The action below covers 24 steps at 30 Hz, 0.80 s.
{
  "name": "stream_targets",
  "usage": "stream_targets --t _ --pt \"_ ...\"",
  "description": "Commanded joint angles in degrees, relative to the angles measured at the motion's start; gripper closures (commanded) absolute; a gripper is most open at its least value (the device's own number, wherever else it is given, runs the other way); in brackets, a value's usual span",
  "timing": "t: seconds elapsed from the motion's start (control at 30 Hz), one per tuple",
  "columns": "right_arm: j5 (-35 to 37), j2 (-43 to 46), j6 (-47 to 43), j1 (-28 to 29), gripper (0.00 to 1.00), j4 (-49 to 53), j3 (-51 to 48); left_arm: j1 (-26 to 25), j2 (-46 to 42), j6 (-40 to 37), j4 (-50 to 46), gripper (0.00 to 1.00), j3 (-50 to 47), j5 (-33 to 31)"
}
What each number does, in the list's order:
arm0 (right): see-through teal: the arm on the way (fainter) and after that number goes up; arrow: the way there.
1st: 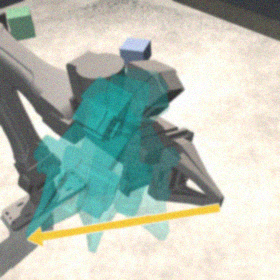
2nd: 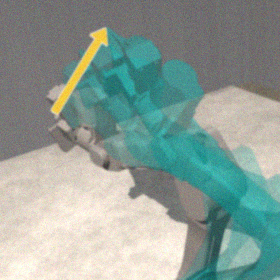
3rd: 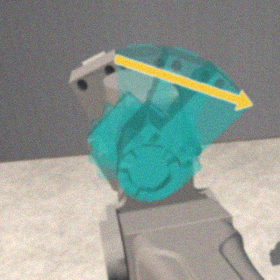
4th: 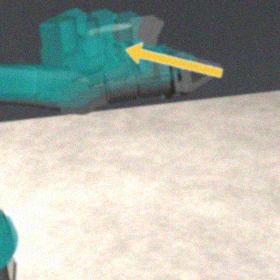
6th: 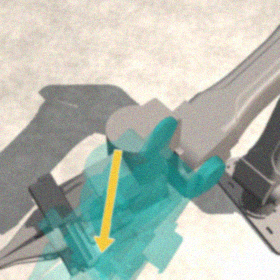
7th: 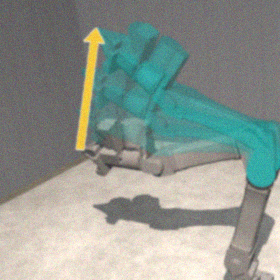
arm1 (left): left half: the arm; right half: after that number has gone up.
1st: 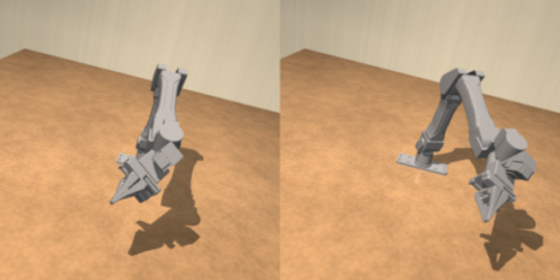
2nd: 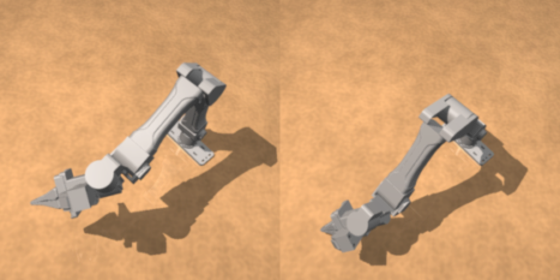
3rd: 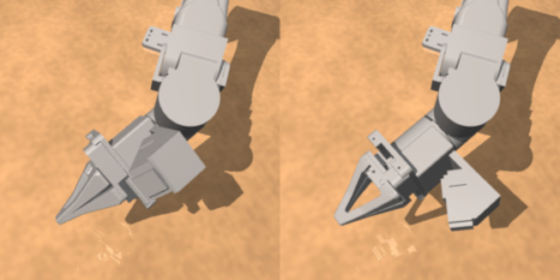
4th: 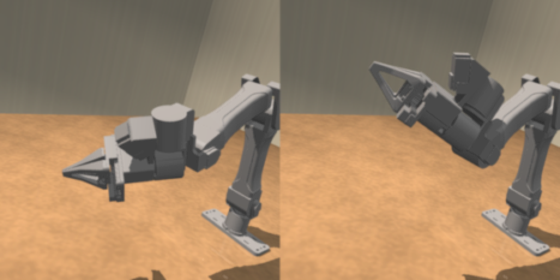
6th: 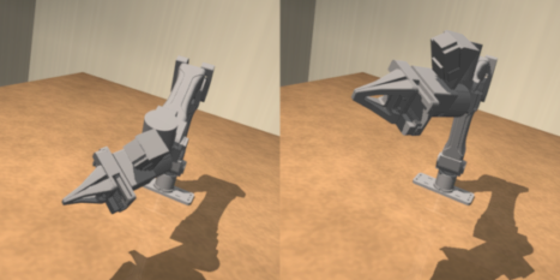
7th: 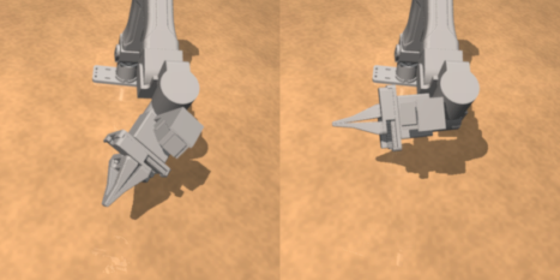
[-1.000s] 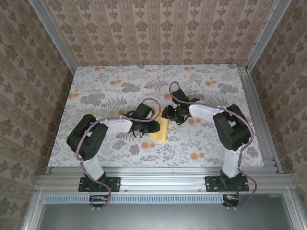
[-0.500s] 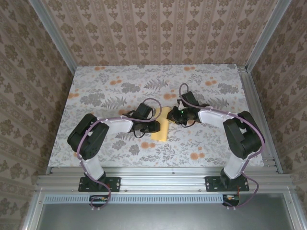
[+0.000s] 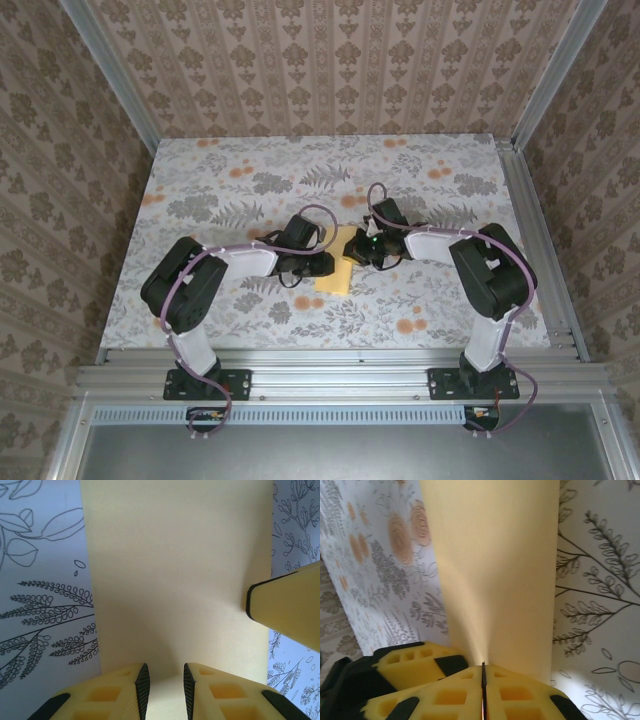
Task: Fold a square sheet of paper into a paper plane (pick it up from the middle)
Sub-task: First fold in half a square sheet of paper at the center of the table.
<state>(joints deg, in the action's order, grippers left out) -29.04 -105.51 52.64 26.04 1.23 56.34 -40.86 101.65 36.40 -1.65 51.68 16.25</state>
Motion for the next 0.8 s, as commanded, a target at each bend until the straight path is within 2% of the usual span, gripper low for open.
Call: stream_targets --t 0.0,0.57,0.77 --pt "2.5 -0.6 -2.5 0.2 0.89 4.6 1.9 -0.8 2.8 -0.9 -3.6 0.71 -0.2 -1.0" --pt "10.2 -2.7 -10.6 -1.5 0.89 9.8 1.1 -0.7 4.5 -1.4 -4.3 0.71 0.9 -0.4" --pt "6.1 0.9 -9.5 -1.7 0.89 5.2 -0.7 -0.8 5.2 -1.7 -4.9 0.71 1.0 -0.3"
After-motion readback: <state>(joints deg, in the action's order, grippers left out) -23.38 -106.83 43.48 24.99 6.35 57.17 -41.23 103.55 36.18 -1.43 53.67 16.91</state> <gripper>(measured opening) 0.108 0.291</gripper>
